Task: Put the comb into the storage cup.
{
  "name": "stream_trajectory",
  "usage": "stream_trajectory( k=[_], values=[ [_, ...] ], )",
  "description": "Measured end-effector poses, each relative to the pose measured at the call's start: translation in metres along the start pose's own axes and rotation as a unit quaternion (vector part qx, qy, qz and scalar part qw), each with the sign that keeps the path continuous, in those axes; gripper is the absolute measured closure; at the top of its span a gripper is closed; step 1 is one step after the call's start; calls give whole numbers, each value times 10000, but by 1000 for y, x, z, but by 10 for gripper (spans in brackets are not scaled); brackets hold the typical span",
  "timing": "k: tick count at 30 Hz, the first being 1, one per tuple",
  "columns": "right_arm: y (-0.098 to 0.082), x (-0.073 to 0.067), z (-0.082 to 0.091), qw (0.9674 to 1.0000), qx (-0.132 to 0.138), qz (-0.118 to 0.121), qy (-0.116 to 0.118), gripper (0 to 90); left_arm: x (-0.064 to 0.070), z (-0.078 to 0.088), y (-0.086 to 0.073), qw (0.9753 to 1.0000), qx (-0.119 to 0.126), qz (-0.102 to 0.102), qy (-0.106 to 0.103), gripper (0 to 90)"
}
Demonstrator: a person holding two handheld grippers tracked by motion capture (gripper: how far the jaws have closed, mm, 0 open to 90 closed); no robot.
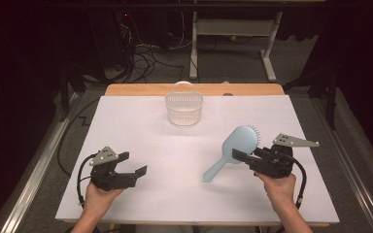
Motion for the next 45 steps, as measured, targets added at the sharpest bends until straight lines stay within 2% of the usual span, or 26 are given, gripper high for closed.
stream_trajectory(
  k=[5, 10, 14, 17, 25, 27, 33, 37, 45],
  values=[
    [1, 3, 2, 10000, -17, -12, -42, 571, -8, 2, -1, 9998, 159, 105, -15, 141],
    [3, 5, 2, 10000, -33, -29, -63, 572, -18, 3, -5, 9994, 269, 176, 89, 141],
    [5, 6, 2, 10000, -53, -16, -60, 571, -24, 5, -6, 9990, 369, 137, 195, 141],
    [6, 7, 1, 9999, -67, -6, -76, 571, -28, 8, -5, 9983, 513, 156, 234, 142],
    [9, 8, 1, 9999, -99, 10, -95, 571, -39, 15, -10, 9967, 692, 168, 394, 142],
    [10, 9, 1, 9999, -102, 5, -107, 571, -44, 16, -10, 9958, 758, 202, 477, 142],
    [15, 10, -1, 9998, -130, 26, -125, 570, -51, 19, -12, 9941, 904, 317, 506, 142],
    [19, 11, -4, 9998, -148, 45, -136, 570, -54, 16, -16, 9942, 874, 375, 502, 142],
    [29, 12, -8, 9998, -137, 108, -114, 570, -54, 14, -19, 9940, 882, 313, 561, 142]
  ],
)
Point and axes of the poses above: each handheld gripper's, and its own axes: z roughly backward along the jaws, y roughly out of its top, x roughly to its right, the point moved 10 cm from there along -z, roughly forward along the jaws, and after that the axes turned 9 degrees about z, right-handed, at the moved point
